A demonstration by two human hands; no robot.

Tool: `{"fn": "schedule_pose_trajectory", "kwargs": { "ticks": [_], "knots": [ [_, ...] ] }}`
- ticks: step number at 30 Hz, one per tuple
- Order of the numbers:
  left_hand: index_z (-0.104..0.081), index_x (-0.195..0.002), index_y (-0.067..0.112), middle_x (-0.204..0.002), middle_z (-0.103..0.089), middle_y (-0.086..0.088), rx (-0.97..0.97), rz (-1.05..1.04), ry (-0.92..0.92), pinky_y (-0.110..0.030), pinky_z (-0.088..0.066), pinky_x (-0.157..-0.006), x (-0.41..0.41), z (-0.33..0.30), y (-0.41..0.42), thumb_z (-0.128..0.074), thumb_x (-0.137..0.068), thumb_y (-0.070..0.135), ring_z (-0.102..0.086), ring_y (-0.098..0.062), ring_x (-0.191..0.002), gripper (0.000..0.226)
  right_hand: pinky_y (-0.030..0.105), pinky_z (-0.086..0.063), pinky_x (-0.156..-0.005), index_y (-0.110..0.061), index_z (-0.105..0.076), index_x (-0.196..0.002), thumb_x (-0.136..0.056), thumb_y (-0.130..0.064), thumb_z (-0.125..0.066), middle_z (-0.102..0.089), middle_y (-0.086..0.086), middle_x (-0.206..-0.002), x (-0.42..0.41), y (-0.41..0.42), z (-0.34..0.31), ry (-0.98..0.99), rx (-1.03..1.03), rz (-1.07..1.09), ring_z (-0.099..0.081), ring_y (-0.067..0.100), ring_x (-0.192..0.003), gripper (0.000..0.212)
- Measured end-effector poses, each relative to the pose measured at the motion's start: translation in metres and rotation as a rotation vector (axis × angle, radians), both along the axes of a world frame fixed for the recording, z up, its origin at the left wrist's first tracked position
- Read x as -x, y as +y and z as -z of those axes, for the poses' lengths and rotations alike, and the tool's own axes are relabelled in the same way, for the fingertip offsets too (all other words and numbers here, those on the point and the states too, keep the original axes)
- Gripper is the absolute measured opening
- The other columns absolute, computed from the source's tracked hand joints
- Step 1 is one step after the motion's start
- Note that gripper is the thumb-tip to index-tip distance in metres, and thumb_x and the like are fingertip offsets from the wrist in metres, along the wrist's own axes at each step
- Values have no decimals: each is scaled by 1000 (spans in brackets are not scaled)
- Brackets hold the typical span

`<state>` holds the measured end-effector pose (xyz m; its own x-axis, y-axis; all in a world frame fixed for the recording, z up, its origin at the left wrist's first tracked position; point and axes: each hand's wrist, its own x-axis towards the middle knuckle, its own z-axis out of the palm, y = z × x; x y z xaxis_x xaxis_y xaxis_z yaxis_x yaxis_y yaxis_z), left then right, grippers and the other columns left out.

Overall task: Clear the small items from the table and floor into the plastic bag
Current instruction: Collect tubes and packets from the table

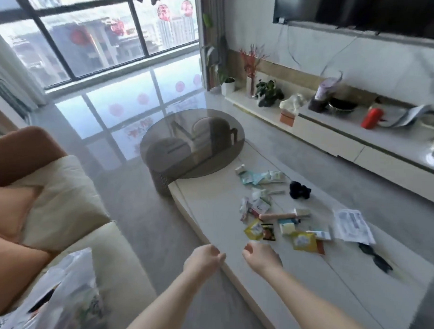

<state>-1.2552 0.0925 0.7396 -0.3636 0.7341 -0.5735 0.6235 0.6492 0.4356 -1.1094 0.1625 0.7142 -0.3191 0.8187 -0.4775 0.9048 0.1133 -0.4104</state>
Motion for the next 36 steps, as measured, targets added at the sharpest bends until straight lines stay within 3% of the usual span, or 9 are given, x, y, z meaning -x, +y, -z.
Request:
{"fn": "schedule_pose_trajectory", "kwargs": {
  "ticks": [2, 5, 14, 21, 24, 28, 36],
  "knots": [
    [-64, -90, 25, -99, -64, 3, 9, 60, -16, -26, -50, -84, -37, 1, 19, -51, -88, 40, -64, -18, -101, 20, 31, -43, -86, -21, -61, -110, -94, -34, -44, -65, 5, -117, -40, 13, -1, 7, 11, 67, -58, 26, -110, 27],
    [-66, -107, 26, -111, -66, 6, 9, 114, -28, -26, -49, -86, -88, 5, 44, -51, -89, 44, -62, -14, -102, 29, 31, -44, -85, -23, -61, -109, -93, -36, -44, -65, 3, -115, -98, 32, 0, 20, 39, 164, -59, 25, -107, 27],
    [-63, -110, 29, -114, -65, 9, 37, 268, -55, -25, -50, -83, -205, 35, 112, -50, -90, 48, -61, -11, -98, 31, 30, -48, -86, -21, -62, -109, -91, -34, -47, -65, 4, -115, -233, 81, 26, 52, 77, 449, -60, 25, -106, 27],
    [-66, -97, 31, -103, -67, 7, 58, 404, 0, -26, -53, -79, -248, 69, 176, -51, -89, 46, -64, -14, -91, 23, 27, -46, -83, -20, -62, -107, -91, -30, -48, -66, -1, -111, -278, 117, 65, 108, 142, 630, -59, 21, -104, 23],
    [-67, -95, 28, -101, -68, 4, 67, 462, 4, -28, -53, -80, -256, 99, 209, -50, -89, 42, -64, -16, -91, 23, 26, -47, -82, -20, -62, -105, -91, -30, -49, -66, -2, -109, -286, 132, 94, 98, 168, 694, -60, 20, -102, 22],
    [-62, -117, 31, -122, -61, 8, 53, 495, 17, -26, -50, -86, -254, 158, 248, -50, -89, 44, -58, -12, -109, 34, 25, -46, -80, -20, -62, -106, -90, -31, -50, -66, -4, -108, -285, 156, 143, 70, 191, 748, -60, 19, -102, 22],
    [-48, -135, 29, -136, -52, 7, 36, 636, 101, -29, -44, -93, -244, 293, 314, -48, -93, 39, -41, -16, -127, 43, 28, -48, -85, -16, -60, -111, -91, -31, -54, -64, 0, -113, -270, 208, 256, 69, 197, 808, -59, 19, -105, 25]
  ]
}}
